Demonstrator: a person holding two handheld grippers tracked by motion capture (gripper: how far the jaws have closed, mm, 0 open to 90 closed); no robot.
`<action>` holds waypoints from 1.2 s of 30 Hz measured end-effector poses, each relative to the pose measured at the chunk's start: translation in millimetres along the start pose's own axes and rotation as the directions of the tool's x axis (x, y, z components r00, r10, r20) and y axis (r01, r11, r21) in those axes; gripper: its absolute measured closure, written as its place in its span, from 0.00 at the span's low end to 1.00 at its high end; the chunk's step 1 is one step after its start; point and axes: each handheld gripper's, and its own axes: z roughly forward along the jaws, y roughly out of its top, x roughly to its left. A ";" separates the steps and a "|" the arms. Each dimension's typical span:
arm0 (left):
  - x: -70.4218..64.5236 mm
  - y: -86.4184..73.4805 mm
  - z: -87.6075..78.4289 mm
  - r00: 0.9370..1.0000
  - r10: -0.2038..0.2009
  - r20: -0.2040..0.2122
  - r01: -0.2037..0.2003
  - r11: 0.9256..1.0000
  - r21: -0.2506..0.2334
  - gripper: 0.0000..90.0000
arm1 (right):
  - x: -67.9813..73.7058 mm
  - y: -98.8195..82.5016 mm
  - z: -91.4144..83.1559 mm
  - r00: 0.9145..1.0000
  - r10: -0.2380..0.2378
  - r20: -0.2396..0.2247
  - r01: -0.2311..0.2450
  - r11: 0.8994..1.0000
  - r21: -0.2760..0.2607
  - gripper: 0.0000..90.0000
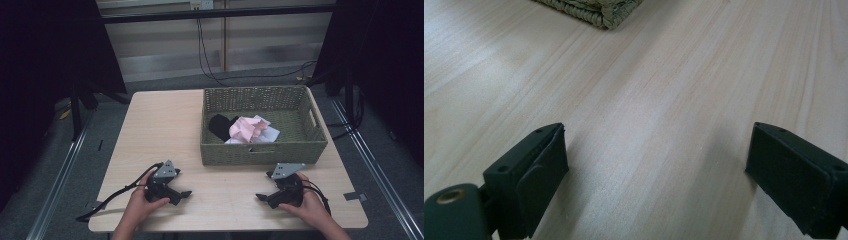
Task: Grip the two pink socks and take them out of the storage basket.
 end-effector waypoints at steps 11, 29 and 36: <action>-0.3 -0.1 -0.1 1.000 0.001 0.001 -0.001 1.000 0.002 0.10 | 1.2 0.8 -1.5 1.000 0.000 0.000 0.000 1.000 0.019 0.14; 0.0 0.0 -0.1 1.000 0.002 0.002 -0.002 1.000 0.003 0.10 | -4.6 34.5 -21.5 0.996 -0.016 -0.083 0.033 0.979 0.202 0.18; 0.2 0.1 0.1 1.000 0.004 0.002 -0.004 1.000 0.000 0.10 | -8.5 57.3 -37.1 0.995 -0.005 -0.099 0.028 0.972 0.233 0.19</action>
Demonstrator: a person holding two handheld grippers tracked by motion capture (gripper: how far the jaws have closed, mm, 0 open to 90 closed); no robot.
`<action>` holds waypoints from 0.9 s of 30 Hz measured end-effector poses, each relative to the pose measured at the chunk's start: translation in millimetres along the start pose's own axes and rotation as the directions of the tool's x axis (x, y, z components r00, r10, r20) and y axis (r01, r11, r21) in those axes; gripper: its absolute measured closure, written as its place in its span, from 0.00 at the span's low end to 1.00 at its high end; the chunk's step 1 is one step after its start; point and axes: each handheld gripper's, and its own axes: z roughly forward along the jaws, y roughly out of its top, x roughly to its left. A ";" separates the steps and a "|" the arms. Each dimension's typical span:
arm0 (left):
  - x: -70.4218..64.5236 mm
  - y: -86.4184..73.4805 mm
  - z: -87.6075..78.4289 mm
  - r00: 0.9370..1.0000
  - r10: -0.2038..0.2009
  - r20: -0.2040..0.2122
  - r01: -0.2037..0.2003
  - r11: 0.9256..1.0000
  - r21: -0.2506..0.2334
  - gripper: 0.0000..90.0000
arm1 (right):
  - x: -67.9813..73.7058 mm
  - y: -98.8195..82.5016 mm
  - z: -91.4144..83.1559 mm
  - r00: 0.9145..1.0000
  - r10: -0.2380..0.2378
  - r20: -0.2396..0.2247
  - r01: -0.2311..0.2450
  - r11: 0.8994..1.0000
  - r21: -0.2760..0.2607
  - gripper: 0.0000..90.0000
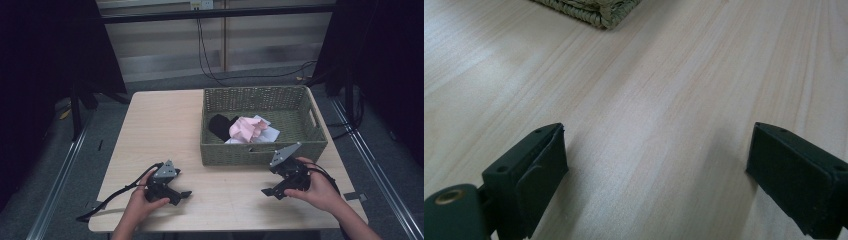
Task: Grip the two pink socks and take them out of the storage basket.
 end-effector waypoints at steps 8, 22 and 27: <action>0.0 0.0 -0.1 1.000 0.000 0.001 0.000 1.000 0.001 0.10 | -8.0 17.6 -21.9 1.000 -0.017 0.006 0.017 1.000 0.008 0.19; 0.1 0.0 -0.1 1.000 0.000 0.002 0.000 1.000 0.002 0.10 | -29.3 63.9 -57.4 0.999 -0.041 0.007 0.041 0.999 0.001 0.20; 0.2 0.0 0.0 1.000 0.000 0.003 0.000 1.000 0.000 0.10 | -45.6 78.5 -62.4 0.999 -0.017 0.028 0.017 1.000 -0.017 0.20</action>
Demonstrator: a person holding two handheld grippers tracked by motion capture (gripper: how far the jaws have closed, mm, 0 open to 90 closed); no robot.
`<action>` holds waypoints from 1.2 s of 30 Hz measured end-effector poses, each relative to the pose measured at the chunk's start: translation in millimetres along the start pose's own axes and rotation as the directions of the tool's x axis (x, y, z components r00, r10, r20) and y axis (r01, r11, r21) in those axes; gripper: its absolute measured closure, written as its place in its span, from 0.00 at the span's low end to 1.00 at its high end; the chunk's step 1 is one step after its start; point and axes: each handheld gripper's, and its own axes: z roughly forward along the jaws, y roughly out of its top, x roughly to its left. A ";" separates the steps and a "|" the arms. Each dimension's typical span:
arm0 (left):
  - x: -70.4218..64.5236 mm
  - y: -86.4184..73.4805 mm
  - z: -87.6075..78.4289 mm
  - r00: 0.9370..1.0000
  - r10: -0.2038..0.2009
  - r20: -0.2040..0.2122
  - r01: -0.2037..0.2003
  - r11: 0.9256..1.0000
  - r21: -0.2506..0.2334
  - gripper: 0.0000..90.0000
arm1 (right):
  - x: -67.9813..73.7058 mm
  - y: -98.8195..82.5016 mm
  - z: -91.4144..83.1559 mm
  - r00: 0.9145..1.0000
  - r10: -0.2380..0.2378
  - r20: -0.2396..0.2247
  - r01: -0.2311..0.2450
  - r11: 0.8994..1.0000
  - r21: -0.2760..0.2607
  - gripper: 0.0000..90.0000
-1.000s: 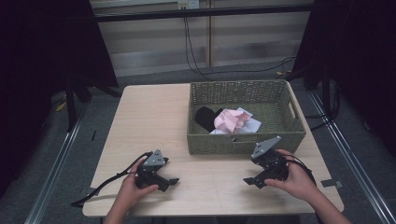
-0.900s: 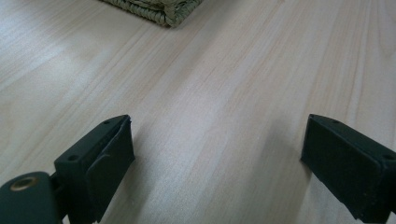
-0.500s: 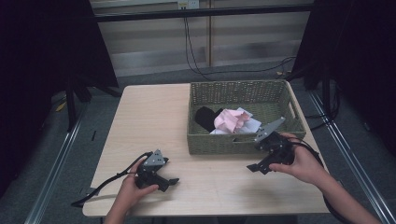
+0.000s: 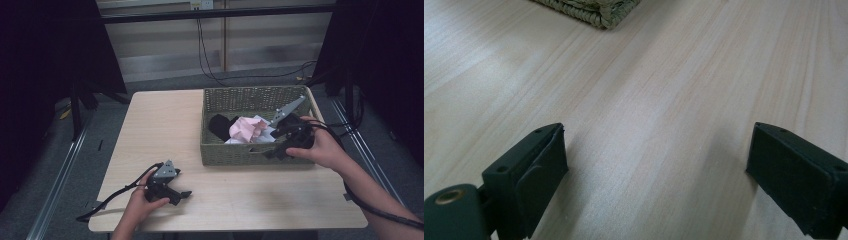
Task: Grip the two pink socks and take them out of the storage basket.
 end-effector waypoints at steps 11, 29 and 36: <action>0.0 0.0 -0.1 1.000 0.000 -0.001 0.000 1.000 0.001 0.09 | -57.4 15.0 23.0 0.992 0.102 0.071 -0.103 0.995 0.007 0.22; 0.4 0.2 -0.2 1.000 0.003 0.002 -0.003 1.000 0.003 0.09 | -105.3 20.6 66.6 0.980 0.148 0.136 -0.160 0.984 0.083 0.28; 0.6 0.1 0.0 1.000 0.005 0.005 -0.005 1.000 0.001 0.09 | -110.4 28.2 71.0 0.982 0.121 0.144 -0.136 0.986 0.093 0.33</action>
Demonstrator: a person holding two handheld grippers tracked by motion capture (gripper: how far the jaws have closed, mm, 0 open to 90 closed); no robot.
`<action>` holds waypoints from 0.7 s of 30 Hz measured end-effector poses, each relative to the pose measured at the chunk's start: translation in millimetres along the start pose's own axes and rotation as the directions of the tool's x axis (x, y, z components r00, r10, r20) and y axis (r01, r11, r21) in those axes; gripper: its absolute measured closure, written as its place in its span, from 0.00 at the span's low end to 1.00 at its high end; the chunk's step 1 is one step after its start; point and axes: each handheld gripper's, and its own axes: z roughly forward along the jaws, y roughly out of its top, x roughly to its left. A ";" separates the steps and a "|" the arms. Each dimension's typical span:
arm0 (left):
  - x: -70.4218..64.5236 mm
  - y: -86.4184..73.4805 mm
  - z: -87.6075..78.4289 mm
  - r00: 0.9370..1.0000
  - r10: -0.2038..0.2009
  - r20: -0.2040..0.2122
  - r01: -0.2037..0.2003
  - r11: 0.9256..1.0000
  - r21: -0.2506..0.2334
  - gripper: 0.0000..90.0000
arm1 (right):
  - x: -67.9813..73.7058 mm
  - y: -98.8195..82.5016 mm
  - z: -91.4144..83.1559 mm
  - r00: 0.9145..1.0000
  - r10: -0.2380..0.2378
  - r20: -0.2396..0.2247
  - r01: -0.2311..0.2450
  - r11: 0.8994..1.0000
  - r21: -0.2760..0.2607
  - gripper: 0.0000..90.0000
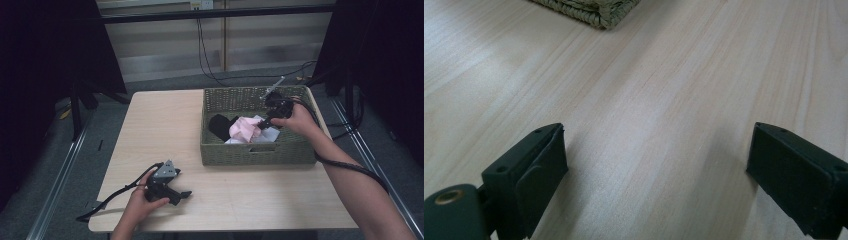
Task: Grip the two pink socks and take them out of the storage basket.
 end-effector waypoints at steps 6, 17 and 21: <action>0.1 0.0 -0.1 1.000 0.000 0.000 0.000 1.000 0.001 0.09 | -4.4 6.4 10.0 1.000 -0.017 -0.015 0.017 1.000 0.012 0.39; 0.1 0.0 0.0 1.000 0.000 0.001 0.000 1.000 0.000 0.09 | -5.1 7.2 22.5 0.994 -0.067 -0.081 0.073 0.994 0.077 0.89; 0.0 0.0 0.0 1.000 0.000 0.000 0.000 1.000 0.000 0.09 | -5.8 5.7 17.0 0.995 -0.031 -0.095 0.039 0.996 0.083 0.95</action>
